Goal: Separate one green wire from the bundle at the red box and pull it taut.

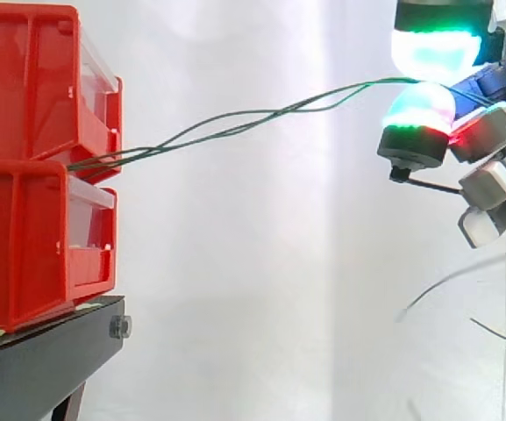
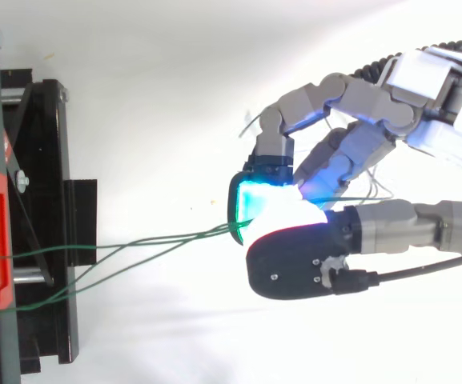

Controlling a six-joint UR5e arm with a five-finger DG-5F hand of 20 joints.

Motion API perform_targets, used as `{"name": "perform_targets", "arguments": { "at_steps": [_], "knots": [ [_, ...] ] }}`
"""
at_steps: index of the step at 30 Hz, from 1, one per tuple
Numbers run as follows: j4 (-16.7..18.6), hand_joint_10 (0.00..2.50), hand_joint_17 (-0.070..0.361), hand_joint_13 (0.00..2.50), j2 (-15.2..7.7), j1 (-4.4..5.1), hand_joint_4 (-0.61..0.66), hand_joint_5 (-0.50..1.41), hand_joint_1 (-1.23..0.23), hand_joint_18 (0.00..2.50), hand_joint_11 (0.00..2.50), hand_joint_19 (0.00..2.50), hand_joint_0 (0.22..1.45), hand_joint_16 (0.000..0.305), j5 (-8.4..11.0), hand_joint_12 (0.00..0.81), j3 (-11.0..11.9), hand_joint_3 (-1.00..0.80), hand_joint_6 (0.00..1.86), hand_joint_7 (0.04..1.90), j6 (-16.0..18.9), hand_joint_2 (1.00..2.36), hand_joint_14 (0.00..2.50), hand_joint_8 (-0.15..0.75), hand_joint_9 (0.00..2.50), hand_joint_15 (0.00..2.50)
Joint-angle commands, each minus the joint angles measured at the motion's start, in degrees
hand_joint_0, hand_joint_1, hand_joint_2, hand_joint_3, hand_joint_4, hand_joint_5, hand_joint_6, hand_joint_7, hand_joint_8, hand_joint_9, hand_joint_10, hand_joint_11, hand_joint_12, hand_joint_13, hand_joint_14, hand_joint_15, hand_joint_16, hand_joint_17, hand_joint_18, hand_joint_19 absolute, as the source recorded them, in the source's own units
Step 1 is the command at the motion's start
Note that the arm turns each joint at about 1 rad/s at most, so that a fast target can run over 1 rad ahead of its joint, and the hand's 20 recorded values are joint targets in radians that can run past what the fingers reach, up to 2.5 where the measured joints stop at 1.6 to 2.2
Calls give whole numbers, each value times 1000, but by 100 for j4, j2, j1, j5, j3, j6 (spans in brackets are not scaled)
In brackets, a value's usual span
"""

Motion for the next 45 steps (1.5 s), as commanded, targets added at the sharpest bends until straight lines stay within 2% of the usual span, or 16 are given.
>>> {"name": "perform_targets", "arguments": {
  "at_steps": [1,7,9,11,13,16,20,21,22,26,32,37,41,45],
  "knots": [
    [0,23,122,938,1,0,124,-181,-789,733,1154,686,617,54,0,395,2,-267,897,1078,-8,1016,28,268,1177,790],
    [-9,24,122,911,1,0,131,-189,-886,719,1165,648,673,54,0,387,2,-427,909,1012,10,1005,29,263,1134,782],
    [-17,23,121,910,1,0,133,-186,-872,717,1151,648,635,54,0,386,2,-493,907,1018,28,1000,29,266,1138,778],
    [-17,23,123,918,1,0,131,-177,-776,721,1149,662,565,55,0,391,20,-500,901,1020,36,1000,27,271,1177,777],
    [-17,22,132,922,1,0,129,-165,-591,724,1108,660,510,59,0,415,55,-500,888,1030,36,1000,27,288,1213,767],
    [-158,23,124,881,1,0,90,-153,-368,663,1062,691,577,55,0,396,204,-455,860,1086,1,1004,28,261,1234,754],
    [-290,26,123,866,1,0,90,-150,-416,639,1066,698,600,55,0,398,275,-336,855,1117,-8,1013,27,263,1230,747],
    [-299,25,125,856,1,-9,105,-154,-480,633,1053,698,588,55,0,400,275,-290,854,1129,-8,1014,27,268,1212,741],
    [-308,23,139,856,1,0,134,-158,-606,679,1050,672,575,62,0,425,275,-230,864,1106,-8,1013,26,288,1214,725],
    [-308,21,146,854,1,-9,156,-172,-719,691,1095,644,588,65,0,439,275,-165,890,1070,-8,1011,23,306,1185,725],
    [-308,26,127,818,1,-9,150,-190,-760,622,1142,680,595,56,0,397,275,-282,898,1063,-43,1013,28,271,1105,763],
    [-334,23,127,827,1,-9,151,-191,-769,636,1137,669,592,57,0,395,266,-366,900,1042,-43,1010,26,272,1102,760],
    [-343,22,133,843,1,-9,166,-189,-681,655,1130,666,528,59,0,407,275,-491,899,1010,-43,1000,25,280,1110,766],
    [-343,23,137,853,1,-9,167,-186,-623,670,1124,668,503,61,9,416,266,-500,895,999,-43,1000,26,296,1115,756]
  ]
}}
